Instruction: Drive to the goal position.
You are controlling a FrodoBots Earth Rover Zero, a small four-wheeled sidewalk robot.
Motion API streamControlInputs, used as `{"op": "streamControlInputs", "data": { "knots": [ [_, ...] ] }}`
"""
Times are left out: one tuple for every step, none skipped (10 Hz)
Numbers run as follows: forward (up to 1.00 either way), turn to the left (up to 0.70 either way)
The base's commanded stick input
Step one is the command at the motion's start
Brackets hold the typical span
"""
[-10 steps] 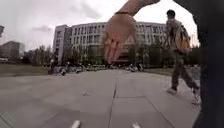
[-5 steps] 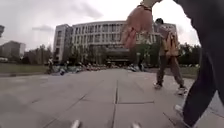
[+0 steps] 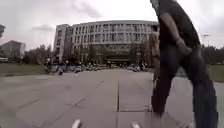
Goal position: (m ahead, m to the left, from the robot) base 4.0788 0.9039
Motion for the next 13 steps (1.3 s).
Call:
{"op": "streamControlInputs", "data": {
  "knots": [
    [0.7,0.0],
    [0.7,0.0],
    [0.7,-0.04],
    [0.7,-0.19],
    [0.7,-0.33],
    [0.7,-0.17],
    [0.7,-0.03],
    [0.7,-0.01],
    [0.7,0.0],
    [0.7,0.0],
    [0.7,0.0],
    [0.7,0.0],
    [0.7,0.0]
  ]
}}
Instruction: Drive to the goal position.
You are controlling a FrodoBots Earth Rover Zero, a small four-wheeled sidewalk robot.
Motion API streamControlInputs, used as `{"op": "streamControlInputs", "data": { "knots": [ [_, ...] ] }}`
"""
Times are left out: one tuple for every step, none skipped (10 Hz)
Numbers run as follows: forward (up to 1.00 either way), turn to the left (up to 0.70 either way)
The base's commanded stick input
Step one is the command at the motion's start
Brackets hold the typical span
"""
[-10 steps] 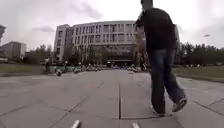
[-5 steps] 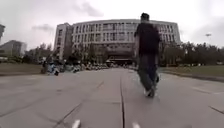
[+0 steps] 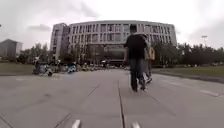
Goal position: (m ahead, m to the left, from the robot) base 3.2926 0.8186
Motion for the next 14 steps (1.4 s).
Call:
{"op": "streamControlInputs", "data": {
  "knots": [
    [0.7,0.0],
    [0.7,0.0],
    [0.7,0.0],
    [0.7,0.0],
    [0.7,0.0],
    [0.7,0.0],
    [0.7,0.0],
    [0.7,0.0],
    [0.7,-0.32],
    [0.7,-0.03],
    [0.7,0.0],
    [0.7,0.0],
    [0.7,0.0],
    [0.7,0.0]
  ]
}}
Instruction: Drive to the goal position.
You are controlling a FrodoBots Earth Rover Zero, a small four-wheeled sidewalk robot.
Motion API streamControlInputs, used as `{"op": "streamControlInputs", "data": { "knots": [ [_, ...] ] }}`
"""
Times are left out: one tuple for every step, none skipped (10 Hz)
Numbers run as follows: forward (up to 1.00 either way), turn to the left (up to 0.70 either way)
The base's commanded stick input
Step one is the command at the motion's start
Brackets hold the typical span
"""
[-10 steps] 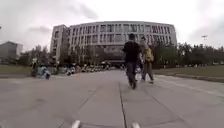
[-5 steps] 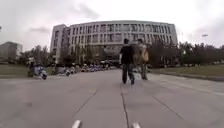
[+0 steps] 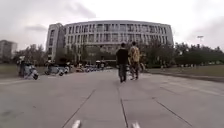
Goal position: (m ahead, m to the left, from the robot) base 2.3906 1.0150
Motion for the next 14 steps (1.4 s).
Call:
{"op": "streamControlInputs", "data": {
  "knots": [
    [0.7,0.0],
    [0.7,0.0],
    [0.7,0.0],
    [0.7,0.0],
    [0.7,0.0],
    [0.7,0.0],
    [0.7,0.0],
    [0.7,0.0],
    [0.7,0.0],
    [0.7,0.0],
    [0.7,0.0],
    [0.7,0.0],
    [0.7,0.0],
    [0.7,0.0]
  ]
}}
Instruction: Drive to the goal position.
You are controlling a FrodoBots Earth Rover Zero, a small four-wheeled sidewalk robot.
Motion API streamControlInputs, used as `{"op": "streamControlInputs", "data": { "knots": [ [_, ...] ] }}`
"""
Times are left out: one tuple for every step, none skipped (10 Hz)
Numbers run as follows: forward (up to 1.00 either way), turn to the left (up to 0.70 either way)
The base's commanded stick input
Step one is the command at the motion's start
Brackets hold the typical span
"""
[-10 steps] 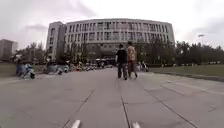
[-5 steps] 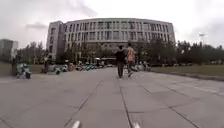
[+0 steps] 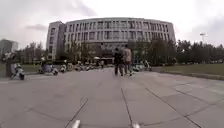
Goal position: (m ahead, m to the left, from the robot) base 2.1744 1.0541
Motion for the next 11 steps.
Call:
{"op": "streamControlInputs", "data": {
  "knots": [
    [0.7,0.0],
    [0.7,0.0],
    [0.7,0.0],
    [0.7,0.0],
    [0.7,0.0],
    [0.7,0.0],
    [0.7,0.0],
    [0.7,0.0],
    [0.7,0.0],
    [0.7,0.0],
    [0.7,0.0]
  ]
}}
